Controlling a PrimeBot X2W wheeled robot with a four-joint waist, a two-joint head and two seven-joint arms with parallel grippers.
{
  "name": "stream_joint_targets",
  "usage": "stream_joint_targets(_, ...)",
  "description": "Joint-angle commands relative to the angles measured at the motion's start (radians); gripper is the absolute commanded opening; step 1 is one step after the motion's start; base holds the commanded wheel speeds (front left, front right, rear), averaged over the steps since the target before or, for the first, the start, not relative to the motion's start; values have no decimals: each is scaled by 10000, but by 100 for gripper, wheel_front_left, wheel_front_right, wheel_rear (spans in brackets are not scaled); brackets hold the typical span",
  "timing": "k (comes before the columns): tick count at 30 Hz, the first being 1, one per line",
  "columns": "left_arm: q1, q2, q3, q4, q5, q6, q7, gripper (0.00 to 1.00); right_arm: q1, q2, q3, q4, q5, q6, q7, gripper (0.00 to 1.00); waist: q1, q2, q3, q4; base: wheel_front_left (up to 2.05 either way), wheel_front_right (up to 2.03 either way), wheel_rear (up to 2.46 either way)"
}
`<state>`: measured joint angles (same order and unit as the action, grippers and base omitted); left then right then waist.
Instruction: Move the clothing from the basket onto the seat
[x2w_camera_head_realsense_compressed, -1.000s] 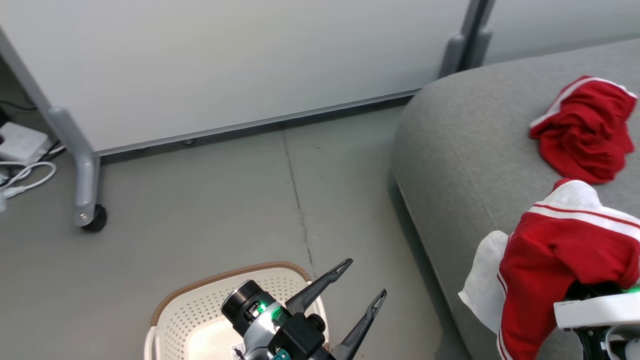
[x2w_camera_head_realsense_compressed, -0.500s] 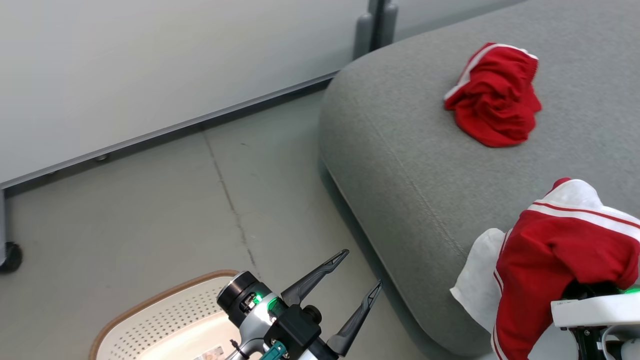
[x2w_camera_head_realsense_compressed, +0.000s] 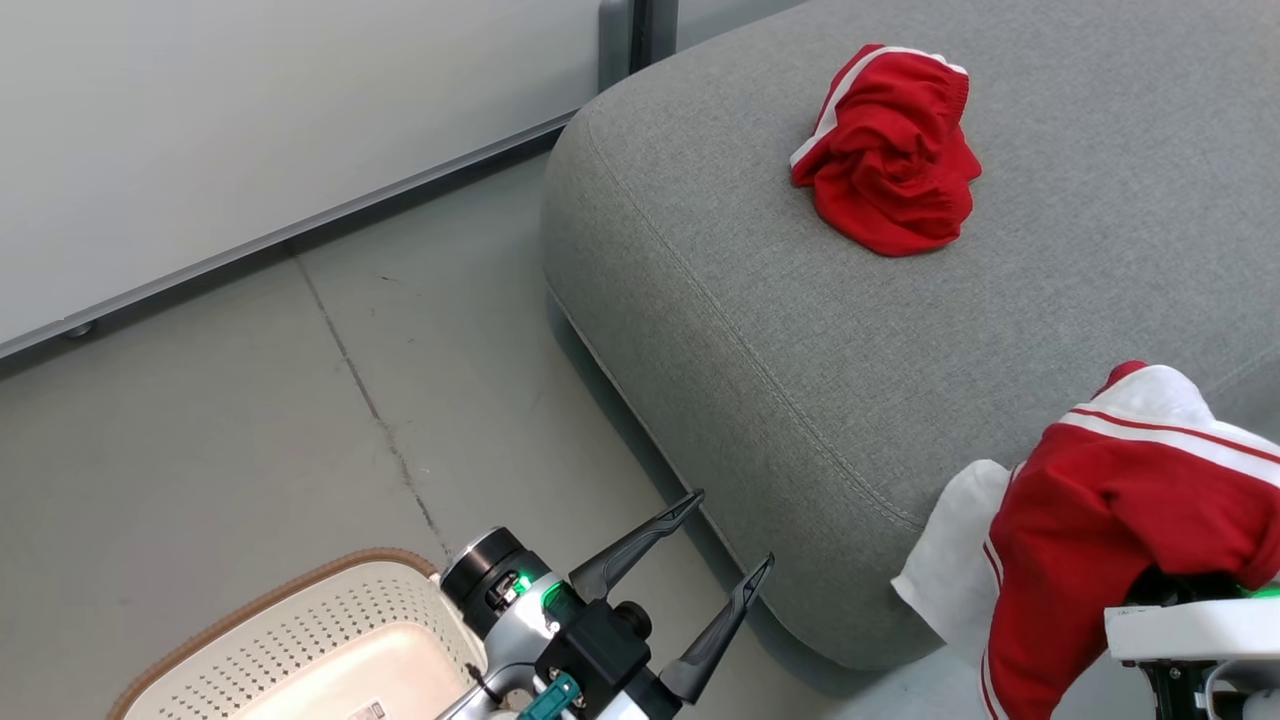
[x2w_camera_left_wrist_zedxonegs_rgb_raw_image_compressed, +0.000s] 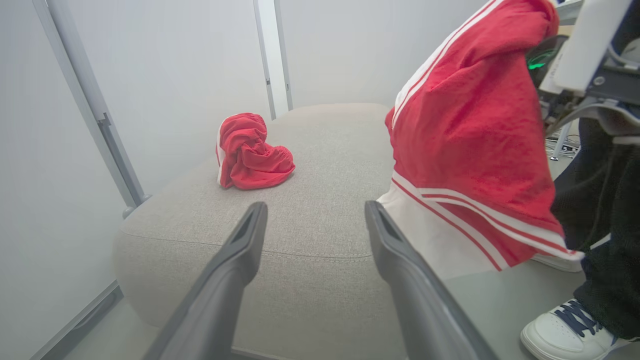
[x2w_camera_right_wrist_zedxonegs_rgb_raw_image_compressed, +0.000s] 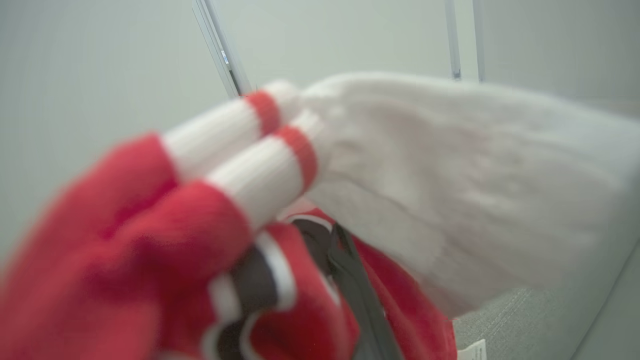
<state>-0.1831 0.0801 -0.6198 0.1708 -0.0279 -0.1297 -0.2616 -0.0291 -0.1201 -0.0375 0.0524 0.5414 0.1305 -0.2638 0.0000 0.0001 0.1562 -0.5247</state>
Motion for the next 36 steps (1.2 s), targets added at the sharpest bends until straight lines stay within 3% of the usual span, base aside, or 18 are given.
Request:
stream_joint_targets(1, -203, 61, -25, 5, -48, -5, -34, 100, 129, 39, -87, -49, -88, 5, -3, 0, 0, -1, 56, -25, 0, 0, 0)
stream_joint_targets(19, -378, 244, -191, -56, -116, -9, -34, 100, -204, 28, -396, -370, -367, 5, -5, 0, 0, -1, 289, -59, 0, 0, 0)
stream_joint_targets(28, -482, 541, 54, -157, 133, -10, -34, 100, -1866, -687, -937, -817, -695, 5, -3, 0, 0, -1, 945, -98, 0, 0, 0)
stream_joint_targets(36, -840, 994, -269, -254, 190, -7, -34, 100, -4121, -1782, -1699, -932, -648, 4, -3, 0, 0, -1, 1847, 253, 0, 0, 0)
